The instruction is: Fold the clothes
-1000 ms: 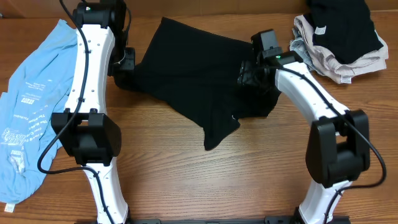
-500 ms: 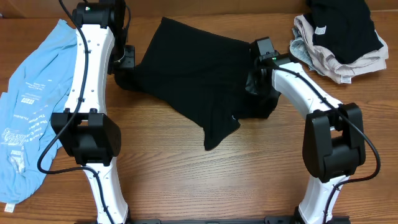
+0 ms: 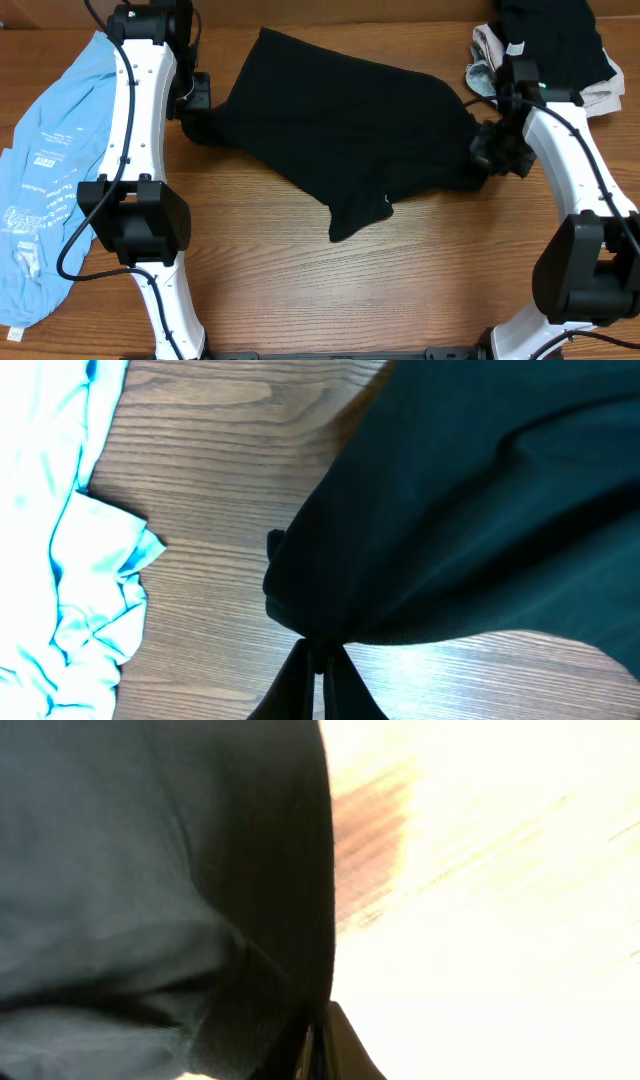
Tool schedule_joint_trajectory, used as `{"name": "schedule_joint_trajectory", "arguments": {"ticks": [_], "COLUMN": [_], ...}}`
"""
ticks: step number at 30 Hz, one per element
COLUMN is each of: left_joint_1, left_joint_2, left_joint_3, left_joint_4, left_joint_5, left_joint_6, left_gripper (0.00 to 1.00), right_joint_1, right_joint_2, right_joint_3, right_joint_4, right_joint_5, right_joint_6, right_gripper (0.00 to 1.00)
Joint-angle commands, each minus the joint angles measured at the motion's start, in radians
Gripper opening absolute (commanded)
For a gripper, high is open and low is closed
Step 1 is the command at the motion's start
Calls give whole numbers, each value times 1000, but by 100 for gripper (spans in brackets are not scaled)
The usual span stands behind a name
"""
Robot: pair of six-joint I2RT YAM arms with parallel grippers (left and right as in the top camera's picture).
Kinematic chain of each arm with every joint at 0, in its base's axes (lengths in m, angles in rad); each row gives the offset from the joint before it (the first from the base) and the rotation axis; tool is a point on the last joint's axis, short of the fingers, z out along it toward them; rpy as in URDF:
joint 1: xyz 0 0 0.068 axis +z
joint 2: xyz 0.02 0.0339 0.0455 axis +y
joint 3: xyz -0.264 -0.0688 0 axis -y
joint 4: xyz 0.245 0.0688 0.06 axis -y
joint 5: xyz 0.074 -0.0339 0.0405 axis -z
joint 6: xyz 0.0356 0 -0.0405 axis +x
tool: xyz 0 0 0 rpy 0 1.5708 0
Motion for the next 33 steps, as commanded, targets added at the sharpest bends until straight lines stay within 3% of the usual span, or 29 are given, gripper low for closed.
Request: {"name": "schedule_joint_trajectory", "arguments": {"ticks": [1, 8, 13, 16, 19, 22, 26, 33], "left_joint_1": [5, 5, 5, 5, 5, 5, 5, 5], "left_joint_2": [-6, -6, -6, -6, -6, -6, -6, -6], "left_joint_3": [8, 8, 8, 8, 8, 8, 8, 8], "left_joint_4": [3, 6, 29, 38, 39, 39, 39, 39], "left_joint_5": [30, 84, 84, 84, 84, 84, 84, 84], "left_joint_6": [-7, -6, -6, -6, -6, -6, -6, -6], "left_gripper": [4, 4, 4, 4, 4, 4, 4, 4], "right_joint_1": [-31, -68, -58, -40, 14, 96, 255, 372], "right_joint_2": [-1, -13, -60, -91, -92, -92, -90, -73], "right_joint_3": [-88, -140, -58, -36, -46, -84, -179, -328], "right_joint_4": [6, 16, -26, -43, -60, -24, 127, 371], "right_joint_5": [-37, -58, -129, -263, -438, -452, -442, -362], "right_joint_6": [-14, -48, -188, -296, -410, -415, -300, -180], "right_gripper": [7, 11, 38, 66, 68, 68, 68, 67]}}
